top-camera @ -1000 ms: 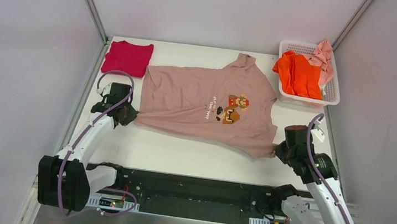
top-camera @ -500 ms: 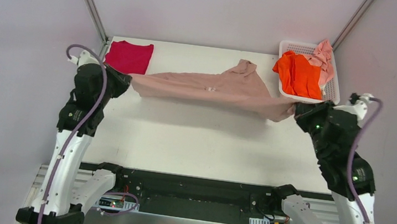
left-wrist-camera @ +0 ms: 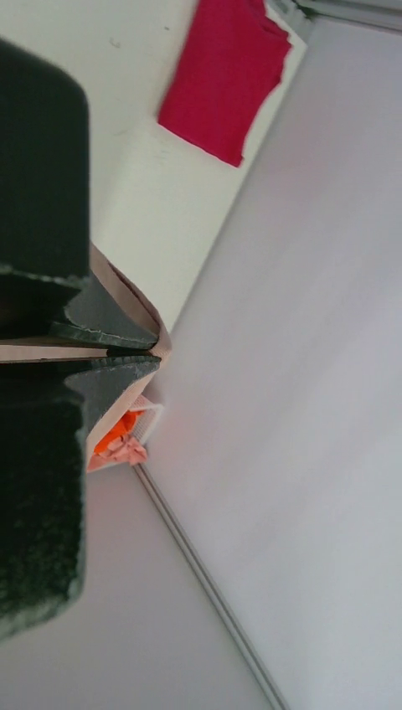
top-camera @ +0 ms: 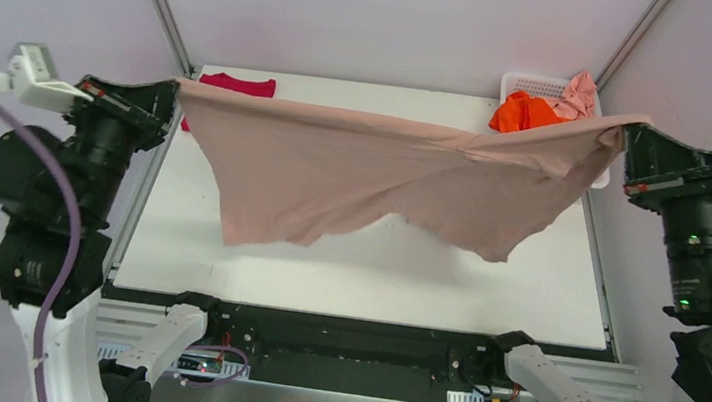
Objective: Fold and stack the t-shirts
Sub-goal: Flatten out the tshirt
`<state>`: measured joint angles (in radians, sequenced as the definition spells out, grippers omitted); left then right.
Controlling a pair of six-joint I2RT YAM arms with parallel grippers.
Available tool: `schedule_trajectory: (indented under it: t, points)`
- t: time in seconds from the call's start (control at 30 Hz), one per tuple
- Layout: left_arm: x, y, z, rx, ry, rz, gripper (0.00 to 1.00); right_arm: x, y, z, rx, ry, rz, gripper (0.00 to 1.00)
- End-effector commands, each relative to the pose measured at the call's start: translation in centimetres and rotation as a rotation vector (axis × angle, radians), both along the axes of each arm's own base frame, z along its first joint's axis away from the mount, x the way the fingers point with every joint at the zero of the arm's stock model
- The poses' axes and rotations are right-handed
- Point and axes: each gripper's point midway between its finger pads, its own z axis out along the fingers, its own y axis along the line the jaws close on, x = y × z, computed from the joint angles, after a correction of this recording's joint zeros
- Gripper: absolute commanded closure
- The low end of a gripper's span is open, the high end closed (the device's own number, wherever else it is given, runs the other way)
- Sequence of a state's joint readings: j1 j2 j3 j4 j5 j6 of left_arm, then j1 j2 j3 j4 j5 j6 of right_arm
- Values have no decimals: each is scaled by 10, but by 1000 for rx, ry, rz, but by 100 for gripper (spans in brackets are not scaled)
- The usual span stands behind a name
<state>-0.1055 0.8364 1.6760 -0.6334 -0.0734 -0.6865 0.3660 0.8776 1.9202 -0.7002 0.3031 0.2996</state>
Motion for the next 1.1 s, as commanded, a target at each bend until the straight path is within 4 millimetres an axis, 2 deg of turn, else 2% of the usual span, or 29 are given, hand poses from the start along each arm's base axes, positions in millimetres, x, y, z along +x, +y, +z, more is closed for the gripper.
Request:
schedule_trajectory:
  t: [0.0, 0.13, 0.23, 0.33, 0.4, 0.47, 0.57, 0.67, 0.77, 0.83, 0.93, 1.0, 1.07]
  points:
    - [-42, 0, 49, 54, -134, -27, 100, -37, 9, 57, -81, -188, 106, 100]
    - [-73, 2, 77, 68, -214, -31, 100, -70, 13, 79, -105, -281, 177, 100]
    - [-88, 4, 88, 71, -250, -29, 100, -89, 7, 89, -96, -334, 180, 100]
    - [-96, 5, 93, 71, -270, -23, 100, -98, 6, 95, -97, -363, 184, 100]
    - [-94, 4, 92, 71, -263, -29, 100, -93, 5, 93, -108, -353, 170, 100]
    - [-85, 2, 86, 74, -239, -34, 100, -78, 2, 88, -119, -315, 131, 100]
    - [-56, 3, 68, 77, -159, -19, 100, -37, 3, 70, -153, -219, 65, 100]
    - [-9, 5, 34, 91, -28, 12, 100, 15, 5, 40, -219, -106, -19, 100]
    - [51, 11, -23, 120, 141, 77, 100, 71, 2, 7, -296, -1, -135, 100]
    - [92, 17, -64, 144, 241, 128, 100, 111, 2, -23, -375, 76, -205, 100]
    - [150, 23, -135, 178, 374, 185, 100, 171, 16, -89, -500, 229, -210, 100]
    - [187, 23, -186, 202, 456, 205, 100, 205, 28, -142, -559, 343, -174, 100]
    - [222, 25, -240, 242, 557, 223, 100, 240, 36, -202, -595, 473, -136, 100]
